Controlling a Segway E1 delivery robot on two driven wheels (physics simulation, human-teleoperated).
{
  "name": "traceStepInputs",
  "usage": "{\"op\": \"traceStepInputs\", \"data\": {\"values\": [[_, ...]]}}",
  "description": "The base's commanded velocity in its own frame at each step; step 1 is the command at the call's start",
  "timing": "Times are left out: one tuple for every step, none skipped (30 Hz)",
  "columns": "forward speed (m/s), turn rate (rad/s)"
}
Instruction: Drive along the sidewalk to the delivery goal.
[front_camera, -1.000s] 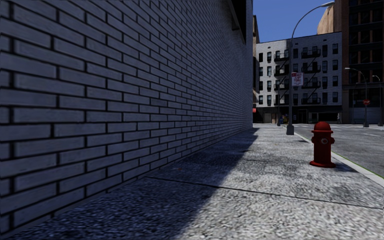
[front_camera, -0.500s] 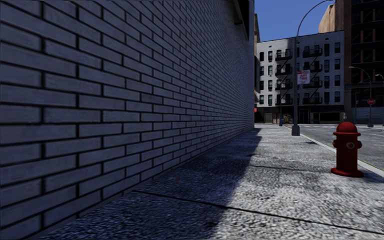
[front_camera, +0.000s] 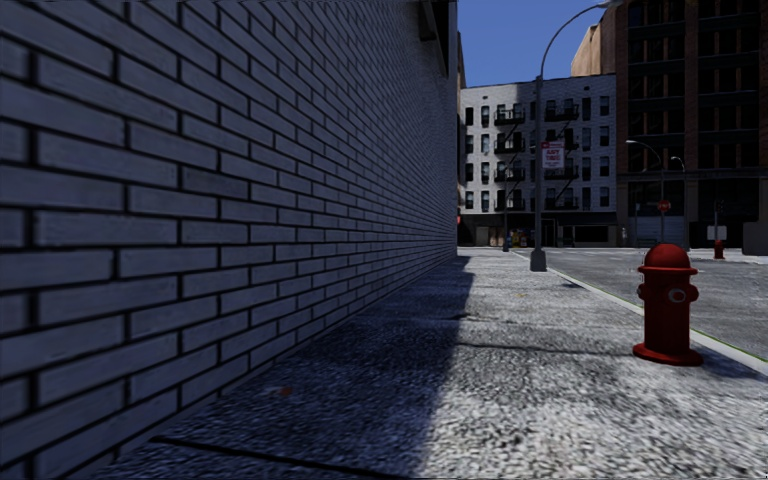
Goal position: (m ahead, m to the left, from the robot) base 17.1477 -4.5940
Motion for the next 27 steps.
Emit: {"op": "traceStepInputs", "data": {"values": [[1.0, 0.0], [1.0, 0.0], [1.0, 0.0], [1.0, 0.0], [0.98, -1.18], [0.98, -1.2], [0.98, -1.2], [0.98, -1.16], [0.98, -0.28], [0.98, -0.08], [0.98, 0.0], [0.98, 0.0], [0.98, 0.0], [0.98, 0.0], [0.98, 0.0], [0.98, 0.0], [0.98, 0.0], [0.98, 0.0], [0.98, 0.0], [0.98, 0.0], [0.98, 0.0], [0.98, 0.0], [0.98, 0.0], [0.98, 0.0], [0.98, 0.0], [1.08, 0.0], [1.15, 0.0]]}}
